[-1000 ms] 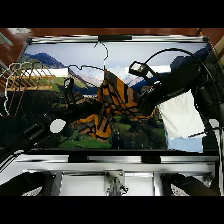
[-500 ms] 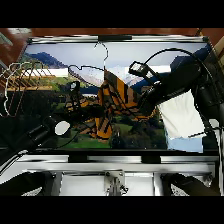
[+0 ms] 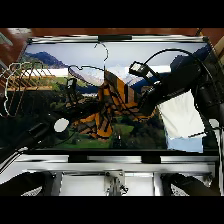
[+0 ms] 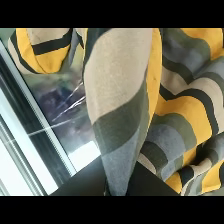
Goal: Fold the shirts.
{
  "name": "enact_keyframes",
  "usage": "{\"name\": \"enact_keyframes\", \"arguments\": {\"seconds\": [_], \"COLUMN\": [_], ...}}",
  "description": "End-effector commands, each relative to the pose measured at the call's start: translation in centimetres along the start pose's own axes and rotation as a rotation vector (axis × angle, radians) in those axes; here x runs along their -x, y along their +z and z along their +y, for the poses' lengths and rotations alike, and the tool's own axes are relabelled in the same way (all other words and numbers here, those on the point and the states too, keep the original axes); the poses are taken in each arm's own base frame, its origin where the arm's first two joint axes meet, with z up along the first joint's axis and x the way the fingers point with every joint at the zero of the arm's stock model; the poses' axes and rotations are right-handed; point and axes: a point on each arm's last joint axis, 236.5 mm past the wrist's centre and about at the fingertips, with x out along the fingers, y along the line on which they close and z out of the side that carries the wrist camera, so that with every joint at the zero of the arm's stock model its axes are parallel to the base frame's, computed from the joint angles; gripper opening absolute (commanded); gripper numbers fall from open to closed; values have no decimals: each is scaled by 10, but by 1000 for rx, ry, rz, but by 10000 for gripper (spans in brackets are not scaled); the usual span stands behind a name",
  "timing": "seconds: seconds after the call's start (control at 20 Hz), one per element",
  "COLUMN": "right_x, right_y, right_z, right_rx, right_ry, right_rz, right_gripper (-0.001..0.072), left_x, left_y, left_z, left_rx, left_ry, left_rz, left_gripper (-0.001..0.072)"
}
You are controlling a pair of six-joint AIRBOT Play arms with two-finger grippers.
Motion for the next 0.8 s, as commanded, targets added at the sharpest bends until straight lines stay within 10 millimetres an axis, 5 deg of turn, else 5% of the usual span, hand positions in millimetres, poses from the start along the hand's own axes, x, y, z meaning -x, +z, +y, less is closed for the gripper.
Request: {"name": "enact_keyframes", "arguments": {"seconds": [0.0, 0.25, 0.35, 0.45, 0.6, 0.75], "right_x": [1, 1, 1, 1, 1, 1], "right_y": [-4, -4, -2, 0, 0, 0], "right_z": [-5, -7, -10, -11, -11, -11], "right_rx": [3, -4, -4, -5, -19, -19], "right_ry": [-24, -32, -43, -49, -49, -49], "right_rz": [18, 17, 7, -2, -1, -1], "right_gripper": [52, 52, 52, 52, 52, 52], "left_x": [26, 87, 78, 58, 34, 15], "left_y": [22, 67, 48, 4, -48, -44], "left_z": [6, 39, 27, 0, -37, -51], "left_rx": [-72, -73, -12, -24, -34, 18], "left_ry": [14, 82, 35, -32, -104, -128], "left_rz": [-25, -94, -27, 109, 222, 146], "left_gripper": [39, 39, 49, 256, 292, 279]}}
